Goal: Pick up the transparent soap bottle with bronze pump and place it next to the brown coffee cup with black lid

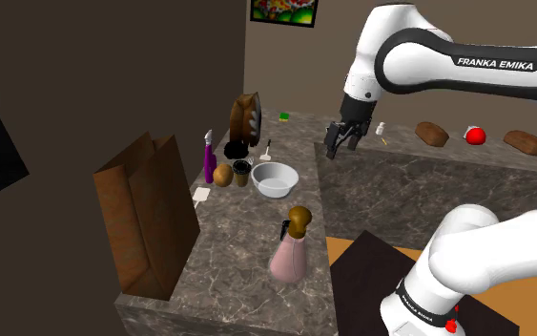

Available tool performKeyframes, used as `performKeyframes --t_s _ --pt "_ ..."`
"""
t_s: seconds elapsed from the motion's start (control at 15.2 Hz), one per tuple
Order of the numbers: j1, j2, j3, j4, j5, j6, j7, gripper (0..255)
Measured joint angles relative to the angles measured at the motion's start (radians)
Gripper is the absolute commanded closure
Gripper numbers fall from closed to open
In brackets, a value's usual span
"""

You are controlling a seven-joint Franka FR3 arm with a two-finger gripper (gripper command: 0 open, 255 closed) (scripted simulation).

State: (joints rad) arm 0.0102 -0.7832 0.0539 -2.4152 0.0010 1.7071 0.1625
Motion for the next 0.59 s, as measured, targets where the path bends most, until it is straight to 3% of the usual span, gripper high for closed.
performKeyframes --t_s 0.26,0.59 --pt "0.02 -0.008 0.026 -0.032 0.035 0.028 0.03 0" --pt "0.078 -0.02 0.108 -0.117 0.131 0.116 0.117 0"
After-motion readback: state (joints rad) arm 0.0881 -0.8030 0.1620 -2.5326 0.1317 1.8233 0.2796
